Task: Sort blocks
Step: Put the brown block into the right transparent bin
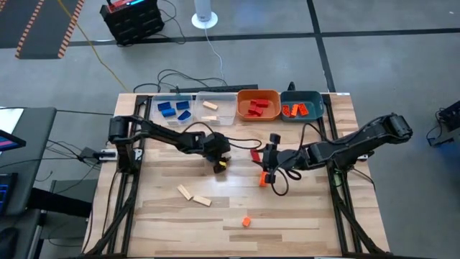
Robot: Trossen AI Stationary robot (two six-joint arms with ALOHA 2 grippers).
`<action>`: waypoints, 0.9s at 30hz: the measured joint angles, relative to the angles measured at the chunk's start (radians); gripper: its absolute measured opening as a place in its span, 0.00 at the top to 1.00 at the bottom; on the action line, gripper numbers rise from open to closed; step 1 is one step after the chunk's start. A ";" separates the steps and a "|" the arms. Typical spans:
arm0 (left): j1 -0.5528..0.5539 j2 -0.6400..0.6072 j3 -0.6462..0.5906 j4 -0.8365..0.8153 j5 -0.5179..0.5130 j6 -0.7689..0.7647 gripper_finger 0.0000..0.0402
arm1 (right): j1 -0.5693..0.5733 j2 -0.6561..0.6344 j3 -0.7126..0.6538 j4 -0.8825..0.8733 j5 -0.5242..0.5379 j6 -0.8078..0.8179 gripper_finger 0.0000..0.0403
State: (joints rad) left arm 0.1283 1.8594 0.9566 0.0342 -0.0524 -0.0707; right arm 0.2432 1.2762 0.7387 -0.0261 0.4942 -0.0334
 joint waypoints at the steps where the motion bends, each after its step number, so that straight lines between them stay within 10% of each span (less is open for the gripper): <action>1: -0.002 0.004 0.001 0.000 0.000 0.001 0.49 | -0.001 0.000 0.000 0.000 0.000 0.000 0.53; 10: -0.043 0.002 0.001 -0.007 -0.060 0.052 0.75 | -0.003 0.000 0.000 -0.004 0.002 -0.001 0.53; 19: -0.058 -0.169 -0.004 -0.032 -0.053 0.067 0.75 | -0.003 0.000 0.000 -0.005 0.005 0.001 0.53; 27: -0.008 -0.408 -0.002 -0.025 -0.288 0.179 0.74 | -0.003 0.000 0.000 0.014 0.005 0.007 0.53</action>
State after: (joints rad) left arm 0.1206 1.4517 0.9543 0.0090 -0.3406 0.1078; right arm 0.2398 1.2766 0.7391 -0.0119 0.4992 -0.0264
